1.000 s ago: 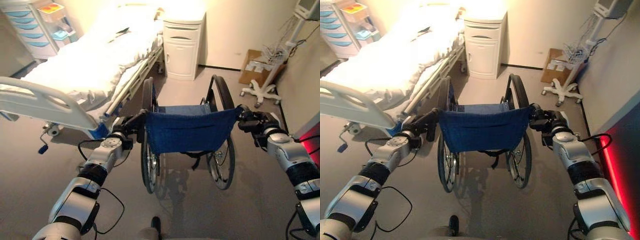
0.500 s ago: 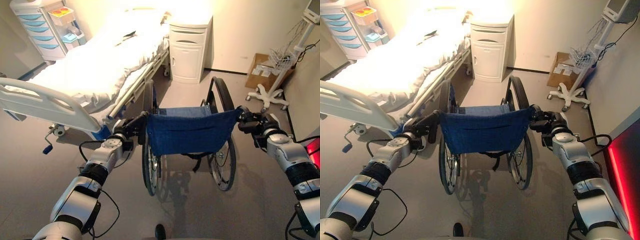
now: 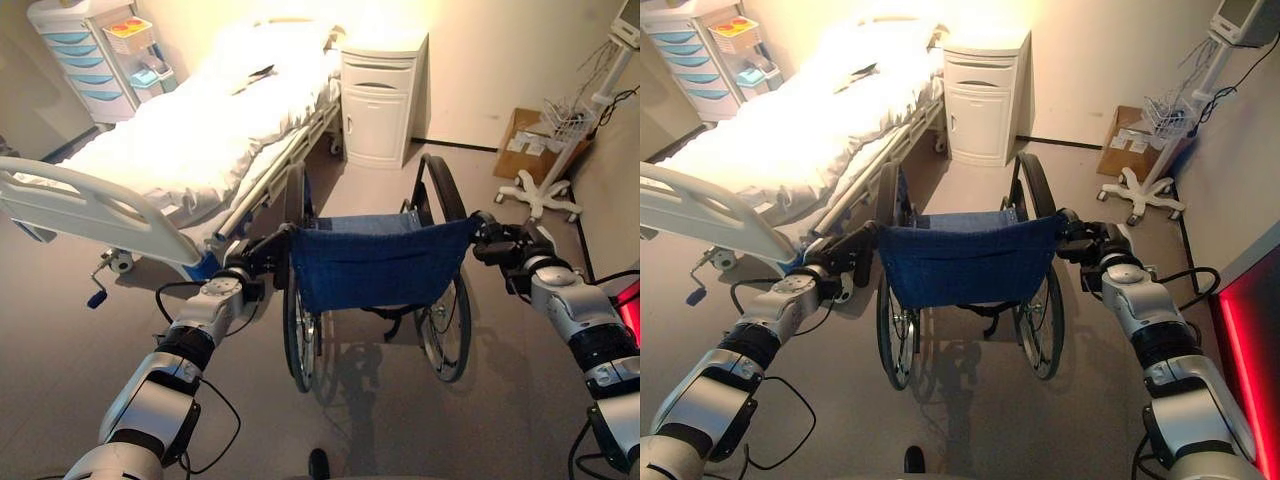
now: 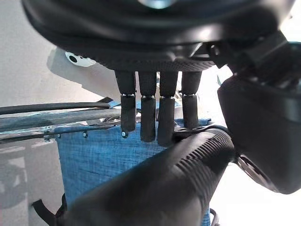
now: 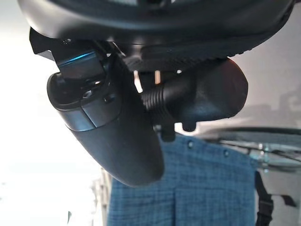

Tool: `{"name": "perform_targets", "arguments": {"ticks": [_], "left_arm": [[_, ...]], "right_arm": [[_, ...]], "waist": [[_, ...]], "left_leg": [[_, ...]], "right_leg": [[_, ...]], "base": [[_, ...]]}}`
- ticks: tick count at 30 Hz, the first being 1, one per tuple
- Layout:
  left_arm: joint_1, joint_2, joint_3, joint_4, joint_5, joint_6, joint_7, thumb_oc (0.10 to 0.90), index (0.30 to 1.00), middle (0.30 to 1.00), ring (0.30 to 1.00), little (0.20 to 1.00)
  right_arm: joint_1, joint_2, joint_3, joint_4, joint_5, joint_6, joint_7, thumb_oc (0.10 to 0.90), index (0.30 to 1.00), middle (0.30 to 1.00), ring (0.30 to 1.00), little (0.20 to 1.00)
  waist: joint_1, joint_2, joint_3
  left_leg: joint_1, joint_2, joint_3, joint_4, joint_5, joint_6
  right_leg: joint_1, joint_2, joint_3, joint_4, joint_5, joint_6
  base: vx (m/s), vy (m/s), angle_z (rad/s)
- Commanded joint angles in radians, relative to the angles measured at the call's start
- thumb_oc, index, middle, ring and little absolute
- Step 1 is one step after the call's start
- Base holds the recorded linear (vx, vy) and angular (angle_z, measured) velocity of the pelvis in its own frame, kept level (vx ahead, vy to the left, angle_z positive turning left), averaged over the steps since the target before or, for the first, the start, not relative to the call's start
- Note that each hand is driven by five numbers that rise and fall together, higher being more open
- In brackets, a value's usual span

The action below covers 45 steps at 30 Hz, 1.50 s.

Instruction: Push the wheelchair next to the bed

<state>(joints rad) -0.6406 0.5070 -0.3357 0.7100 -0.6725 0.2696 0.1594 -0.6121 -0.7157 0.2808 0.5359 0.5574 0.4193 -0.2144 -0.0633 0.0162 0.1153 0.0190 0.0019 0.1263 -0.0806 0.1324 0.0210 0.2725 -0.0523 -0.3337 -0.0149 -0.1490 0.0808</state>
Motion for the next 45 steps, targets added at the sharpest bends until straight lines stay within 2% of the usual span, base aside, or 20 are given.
{"name": "perform_targets", "arguments": {"ticks": [1,8,17,23,28,31,32,35,38,40,42,43,45], "left_arm": [[-0.044,0.109,0.113,0.001,-0.048,-0.073,0.012,0.800,0.900,0.900,0.900,0.900],[-0.022,0.116,0.130,-0.016,-0.024,-0.082,0.007,0.800,0.900,0.900,0.900,0.900],[0.012,0.144,0.165,-0.055,0.038,-0.153,0.034,0.800,0.900,0.900,0.900,0.900],[0.109,0.159,0.242,-0.164,0.042,-0.184,0.014,0.800,0.900,0.900,0.900,0.900],[0.229,0.184,0.351,-0.326,-0.020,-0.213,-0.012,0.800,0.900,0.900,0.900,0.900],[0.262,0.191,0.384,-0.368,-0.032,-0.217,-0.023,0.800,0.900,0.900,0.900,0.900],[0.288,0.199,0.412,-0.404,-0.040,-0.221,-0.027,0.800,0.900,0.900,0.900,0.900],[0.334,0.229,0.475,-0.453,-0.047,-0.221,-0.039,0.800,0.900,0.900,0.900,0.900],[0.340,0.259,0.497,-0.465,-0.065,-0.212,-0.034,0.800,0.900,0.900,0.900,0.900],[0.343,0.279,0.510,-0.460,-0.081,-0.211,-0.035,0.800,0.900,0.900,0.900,0.900],[0.341,0.288,0.512,-0.452,-0.083,-0.211,-0.031,0.800,0.900,0.900,0.900,0.900],[0.337,0.295,0.510,-0.441,-0.084,-0.209,-0.029,0.800,0.900,0.900,0.900,0.900],[0.334,0.296,0.508,-0.431,-0.087,-0.209,-0.032,0.800,0.900,0.900,0.900,0.900]], "right_arm": [[-0.027,0.147,-0.025,-0.069,0.057,-0.088,0.090,0.800,0.900,0.900,0.900,0.900],[-0.012,0.143,-0.041,-0.084,0.042,-0.080,0.095,0.800,0.900,0.900,0.900,0.900],[0.039,0.126,-0.074,-0.120,0.032,-0.089,0.130,0.800,0.900,0.900,0.900,0.900],[0.130,0.105,-0.161,-0.209,0.036,-0.107,0.148,0.800,0.900,0.900,0.900,0.900],[0.213,0.071,-0.279,-0.336,0.022,-0.150,0.156,0.800,0.900,0.900,0.900,0.900],[0.232,0.053,-0.315,-0.370,0.001,-0.165,0.158,0.800,0.900,0.900,0.900,0.900],[0.241,0.033,-0.344,-0.397,-0.020,-0.166,0.157,0.800,0.900,0.900,0.900,0.900],[0.273,-0.034,-0.409,-0.433,-0.073,-0.084,0.154,0.800,0.900,0.900,0.900,0.900],[0.276,-0.092,-0.439,-0.436,-0.089,-0.044,0.163,0.800,0.900,0.900,0.900,0.900],[0.268,-0.141,-0.450,-0.433,-0.117,-0.035,0.171,0.800,0.900,0.900,0.900,0.900],[0.254,-0.173,-0.448,-0.428,-0.197,-0.029,0.191,0.800,0.900,0.900,0.900,0.900],[0.236,-0.216,-0.440,-0.432,-0.256,-0.021,0.186,0.800,0.900,0.900,0.900,0.900],[0.221,-0.237,-0.430,-0.425,-0.295,-0.022,0.193,0.800,0.900,0.900,0.900,0.900]], "waist": [[0.108,-0.023,-0.067],[0.109,-0.021,-0.069],[0.112,-0.024,-0.073],[0.116,-0.024,-0.073],[0.120,-0.025,-0.073],[0.121,-0.026,-0.075],[0.120,-0.027,-0.075],[0.114,-0.032,-0.081],[0.107,-0.036,-0.084],[0.104,-0.040,-0.085],[0.100,-0.042,-0.085],[0.097,-0.047,-0.087],[0.096,-0.048,-0.089]], "left_leg": [[0.133,0.017,0.069,-0.007,-0.151,-0.082],[0.140,0.014,0.068,-0.007,-0.156,-0.076],[0.141,0.012,0.063,-0.007,-0.160,-0.074],[0.141,0.013,0.059,-0.007,-0.163,-0.072],[0.141,0.018,0.060,-0.007,-0.165,-0.071],[0.141,0.021,0.061,-0.007,-0.167,-0.072],[0.140,0.023,0.064,-0.007,-0.167,-0.073],[0.137,0.028,0.073,-0.007,-0.166,-0.078],[0.137,0.032,0.079,-0.007,-0.165,-0.082],[0.136,0.035,0.083,-0.007,-0.163,-0.085],[0.137,0.036,0.085,-0.007,-0.164,-0.086],[0.137,0.037,0.086,-0.007,-0.163,-0.087],[0.137,0.039,0.088,-0.007,-0.162,-0.088]], "right_leg": [[-0.102,-0.092,0.072,-0.039,0.162,0.046],[-0.098,-0.089,0.074,-0.038,0.160,0.045],[-0.093,-0.085,0.075,-0.045,0.161,0.045],[-0.090,-0.082,0.070,-0.052,0.163,0.046],[-0.088,-0.079,0.065,-0.056,0.163,0.045],[-0.087,-0.078,0.063,-0.059,0.164,0.046],[-0.089,-0.077,0.064,-0.060,0.164,0.046],[-0.092,-0.071,0.069,-0.062,0.163,0.046],[-0.094,-0.066,0.073,-0.062,0.162,0.045],[-0.095,-0.062,0.077,-0.062,0.160,0.043],[-0.096,-0.059,0.082,-0.061,0.159,0.042],[-0.097,-0.055,0.087,-0.062,0.158,0.041],[-0.097,-0.053,0.091,-0.062,0.158,0.040]], "base": [[0.00,0.000,0.00],[0.00,0.000,0.00],[0.00,-0.004,0.01],[-0.02,-0.019,0.08],[-0.03,-0.018,0.13],[-0.01,-0.017,0.25],[-0.02,-0.028,0.29],[-0.03,-0.039,0.25],[-0.03,-0.032,0.27],[-0.04,-0.035,0.32],[-0.04,-0.036,0.34],[-0.03,-0.032,0.38],[-0.03,-0.022,0.26]]}}
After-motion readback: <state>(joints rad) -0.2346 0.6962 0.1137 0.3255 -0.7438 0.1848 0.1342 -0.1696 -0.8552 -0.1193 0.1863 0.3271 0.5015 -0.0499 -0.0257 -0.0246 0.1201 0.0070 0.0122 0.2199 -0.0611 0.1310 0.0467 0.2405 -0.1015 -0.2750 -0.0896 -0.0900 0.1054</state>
